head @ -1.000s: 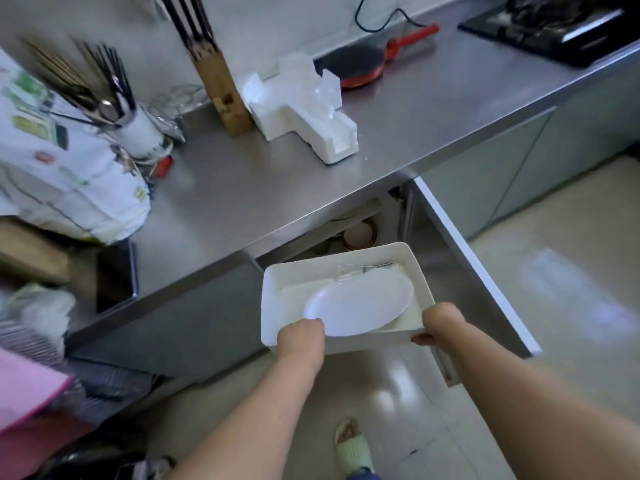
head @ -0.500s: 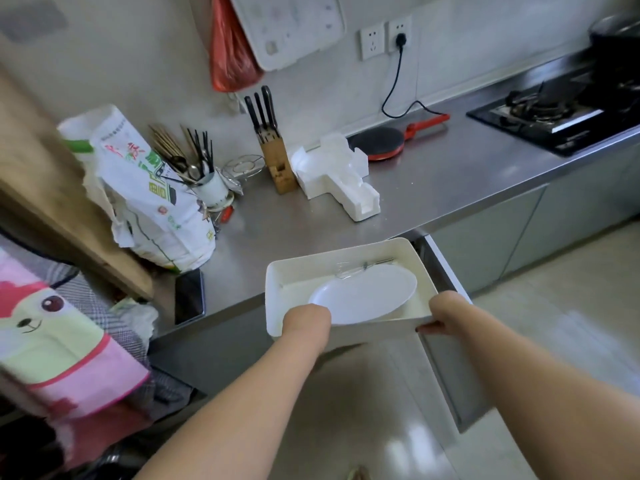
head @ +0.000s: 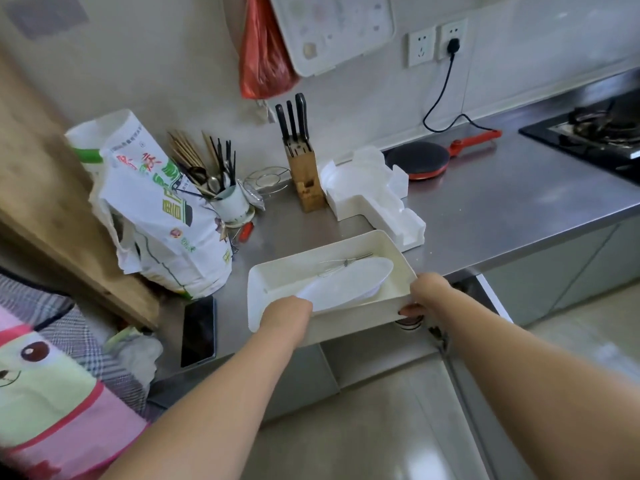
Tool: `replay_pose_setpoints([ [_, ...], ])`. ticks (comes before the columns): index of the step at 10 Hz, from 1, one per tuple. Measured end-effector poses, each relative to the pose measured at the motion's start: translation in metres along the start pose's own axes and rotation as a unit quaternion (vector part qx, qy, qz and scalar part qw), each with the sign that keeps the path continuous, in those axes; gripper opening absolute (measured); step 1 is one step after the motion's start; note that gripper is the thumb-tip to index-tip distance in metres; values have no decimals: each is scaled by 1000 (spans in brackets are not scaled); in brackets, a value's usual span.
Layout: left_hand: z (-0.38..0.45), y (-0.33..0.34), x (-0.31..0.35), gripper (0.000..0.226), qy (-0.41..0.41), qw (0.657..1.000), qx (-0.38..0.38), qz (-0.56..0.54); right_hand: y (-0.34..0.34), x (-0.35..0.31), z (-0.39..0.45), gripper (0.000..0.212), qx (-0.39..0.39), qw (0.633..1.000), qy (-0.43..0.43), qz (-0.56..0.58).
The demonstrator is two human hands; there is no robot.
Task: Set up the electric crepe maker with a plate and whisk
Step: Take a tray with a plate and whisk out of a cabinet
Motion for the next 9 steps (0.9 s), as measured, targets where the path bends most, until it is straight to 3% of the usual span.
replay_pose_setpoints([
  [1, 27, -4, -11, 16, -1, 1000, 22, 13, 18, -13, 26, 36, 27, 998, -24, 43],
  [2, 49, -12, -18, 23, 9, 997, 36, 70, 34, -32, 51, 14, 22, 997, -46, -57],
  [3, 73, -22, -25, 17, 2, 998, 41, 55, 40, -39, 75, 10, 28, 997, -61, -30],
  [4, 93, -29, -31, 20, -6, 997, 42, 59, 45, -49, 95, 23, 25, 997, -70, -32],
  [5, 107, -32, -29, 26, -9, 997, 42, 60, 47, -58, 104, 14, 17, 997, -70, -10],
  [6, 114, -32, -29, 26, -19, 998, 33, 59, 48, -61, 105, 30, 3, 998, -56, -17],
  [8, 92, -27, -10, 76, -143, 990, 2, -5, 19, -45, 97, 42, -9, 997, -21, -67],
  [9, 70, -30, 20, 86, -187, 981, 44, 30, -5, -35, 87, 38, -28, 991, -48, -121],
])
Point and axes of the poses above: each hand's wrist, its own z-axis towards the middle knuckle, its own y-axis out of the palm, x = y × z, the point moved 4 cm from there along z, towards the middle knuckle, and after that the axes turned 9 degrees about z, right-handed, at the moved point
